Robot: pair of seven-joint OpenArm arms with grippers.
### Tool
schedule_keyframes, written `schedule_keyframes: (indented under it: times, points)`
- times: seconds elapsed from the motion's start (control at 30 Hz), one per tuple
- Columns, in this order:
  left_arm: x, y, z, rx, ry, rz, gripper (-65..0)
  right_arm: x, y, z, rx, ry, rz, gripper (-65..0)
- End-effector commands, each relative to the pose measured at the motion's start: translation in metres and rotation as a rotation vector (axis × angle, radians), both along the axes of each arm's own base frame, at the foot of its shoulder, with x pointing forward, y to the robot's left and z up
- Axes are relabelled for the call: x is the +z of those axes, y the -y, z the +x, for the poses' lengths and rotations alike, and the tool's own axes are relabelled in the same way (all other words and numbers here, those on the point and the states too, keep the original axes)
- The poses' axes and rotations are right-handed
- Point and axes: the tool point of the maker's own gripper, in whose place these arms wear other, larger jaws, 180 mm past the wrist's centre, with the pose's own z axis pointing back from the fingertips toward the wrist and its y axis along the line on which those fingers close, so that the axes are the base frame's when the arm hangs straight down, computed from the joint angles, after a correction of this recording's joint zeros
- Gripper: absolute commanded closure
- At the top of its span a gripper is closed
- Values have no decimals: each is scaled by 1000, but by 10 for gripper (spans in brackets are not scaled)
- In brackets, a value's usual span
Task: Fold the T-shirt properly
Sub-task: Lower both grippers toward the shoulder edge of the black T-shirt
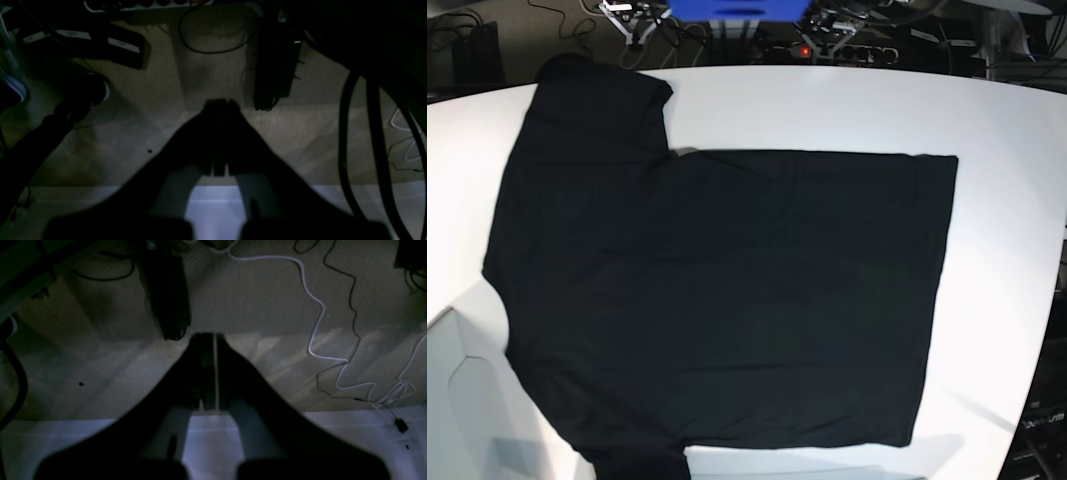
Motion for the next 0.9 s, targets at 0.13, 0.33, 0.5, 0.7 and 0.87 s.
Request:
schedule_keyframes:
  times: [0.13, 0.33, 0.5, 0.7, 0.87]
  points:
    - [0, -3, -4, -2, -7, 10, 0, 1, -2, -10, 7, -13, 12, 0]
    - [0, -6, -4, -1, -7, 14, 0, 1, -2, -11, 8, -16, 12, 0]
    - [1, -6, -11, 0, -14, 14, 0, 1, -1, -11, 9, -12, 11, 0]
    - [3, -4, -7, 0, 24, 9, 0, 2, -1, -18, 9, -19, 11, 0]
    - [5, -4, -23, -1, 5, 9, 0, 4, -1, -31, 10, -36, 11, 0]
